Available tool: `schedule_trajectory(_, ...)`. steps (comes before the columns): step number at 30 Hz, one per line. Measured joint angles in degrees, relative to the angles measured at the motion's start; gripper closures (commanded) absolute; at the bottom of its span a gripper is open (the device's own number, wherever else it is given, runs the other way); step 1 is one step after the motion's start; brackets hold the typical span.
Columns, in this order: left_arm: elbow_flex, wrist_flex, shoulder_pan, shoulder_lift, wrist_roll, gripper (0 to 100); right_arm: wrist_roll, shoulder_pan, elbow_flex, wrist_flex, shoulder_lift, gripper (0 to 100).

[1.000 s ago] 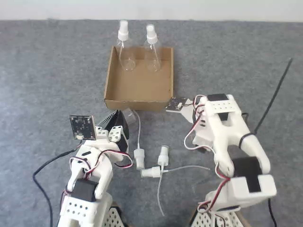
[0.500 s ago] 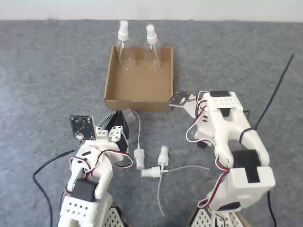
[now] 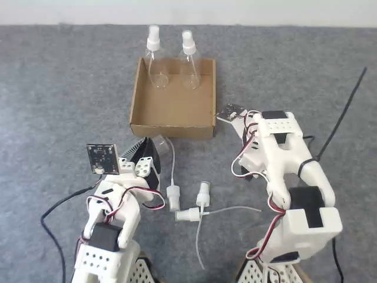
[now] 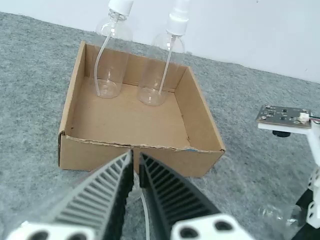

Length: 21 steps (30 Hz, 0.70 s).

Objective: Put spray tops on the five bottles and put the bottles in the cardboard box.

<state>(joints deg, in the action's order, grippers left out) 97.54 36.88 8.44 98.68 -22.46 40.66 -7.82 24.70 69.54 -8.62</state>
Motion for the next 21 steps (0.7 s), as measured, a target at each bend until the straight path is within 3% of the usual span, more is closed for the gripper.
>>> schedule_trajectory(21, 0.0, 0.0, 0.0, 0.0, 0.0, 99, 6.2, -1.5, 0.0, 0.0, 0.0, 75.6)
